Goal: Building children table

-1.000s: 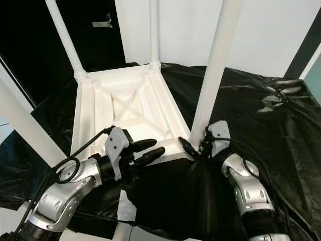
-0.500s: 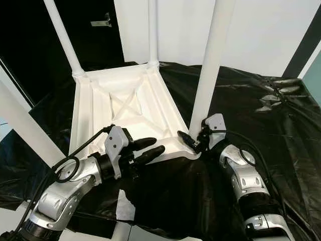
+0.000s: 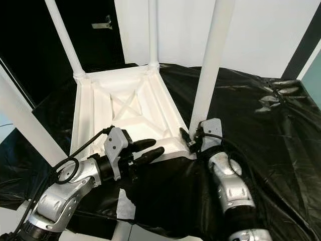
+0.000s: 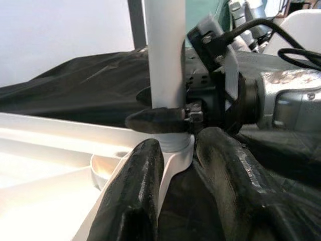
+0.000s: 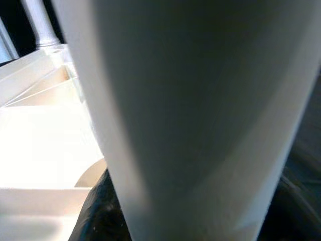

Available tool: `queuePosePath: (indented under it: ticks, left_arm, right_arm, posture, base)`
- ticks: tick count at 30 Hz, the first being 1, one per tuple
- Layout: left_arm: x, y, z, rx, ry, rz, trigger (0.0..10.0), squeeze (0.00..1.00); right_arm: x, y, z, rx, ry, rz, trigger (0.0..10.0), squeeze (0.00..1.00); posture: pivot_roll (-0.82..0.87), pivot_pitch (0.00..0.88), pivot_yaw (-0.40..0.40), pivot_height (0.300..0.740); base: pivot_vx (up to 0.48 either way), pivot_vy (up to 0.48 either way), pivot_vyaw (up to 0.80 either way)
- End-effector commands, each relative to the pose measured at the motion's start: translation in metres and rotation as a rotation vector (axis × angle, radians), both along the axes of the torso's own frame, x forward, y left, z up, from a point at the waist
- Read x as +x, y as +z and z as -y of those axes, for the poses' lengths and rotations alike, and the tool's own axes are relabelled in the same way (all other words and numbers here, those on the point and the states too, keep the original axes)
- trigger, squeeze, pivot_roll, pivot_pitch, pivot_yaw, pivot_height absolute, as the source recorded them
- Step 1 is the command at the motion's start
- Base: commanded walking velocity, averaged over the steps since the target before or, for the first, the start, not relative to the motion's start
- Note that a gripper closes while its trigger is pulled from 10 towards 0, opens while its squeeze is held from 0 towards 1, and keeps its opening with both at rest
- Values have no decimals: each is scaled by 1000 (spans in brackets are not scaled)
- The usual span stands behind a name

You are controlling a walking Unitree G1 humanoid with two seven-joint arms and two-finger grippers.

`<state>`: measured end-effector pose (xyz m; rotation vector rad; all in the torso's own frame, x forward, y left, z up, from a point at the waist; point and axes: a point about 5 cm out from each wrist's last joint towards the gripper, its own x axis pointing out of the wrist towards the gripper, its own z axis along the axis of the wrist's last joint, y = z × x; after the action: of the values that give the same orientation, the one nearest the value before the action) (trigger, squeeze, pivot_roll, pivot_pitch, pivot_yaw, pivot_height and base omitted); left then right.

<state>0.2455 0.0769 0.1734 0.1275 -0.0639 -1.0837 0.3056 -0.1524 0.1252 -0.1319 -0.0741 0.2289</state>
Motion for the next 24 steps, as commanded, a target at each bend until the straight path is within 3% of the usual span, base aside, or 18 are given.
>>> queuePosePath:
  ticks: [1,6,12,14,20,21,22,23,24]
  left_arm:
    - [-1,-2,-1,16,-6,-10,10000,0]
    - [-2,-2,1,18,-18,-11,10000,0]
    - [-2,-2,2,18,-22,-8,10000,0]
    - [-3,-2,3,15,-28,-10,10000,0]
    - [-2,-1,3,17,-29,-7,10000,0]
    - [-2,-1,3,17,-29,-6,10000,0]
    - [-2,-1,3,17,-29,-6,10000,0]
    - [-1,-1,3,17,-29,-6,10000,0]
    - [-1,-1,3,17,-30,-5,10000,0]
  right_arm:
    - [-3,-10,0,-6,-118,-43,10000,0]
    - [-6,-13,-10,48,-335,-57,10000,0]
    - [-8,-15,-23,82,-357,-83,10000,0]
    - [-9,-9,-30,87,-301,-48,10000,0]
    - [-11,-8,-34,95,-279,-36,10000,0]
    - [-11,-8,-33,94,-279,-33,10000,75]
    - [-11,-8,-33,94,-279,-33,10000,75]
    - [-11,-7,-32,91,-283,-29,10000,996]
    - [-12,-6,-29,94,-273,-17,10000,1000]
  posture:
    - [-19,0,14,740]
    - [-18,0,11,740]
    - [-17,0,8,740]
    - [-18,0,12,740]
    - [-15,0,10,740]
    - [-17,0,11,740]
    - [-17,0,11,740]
    - [-18,0,10,740]
    - [-17,0,9,740]
  base:
    - [0,0,0]
    - [0,0,0]
    - [0,0,0]
    - [0,0,0]
    - [0,0,0]
    - [0,0,0]
    - [0,0,0]
    - [0,0,0]
    - [0,0,0]
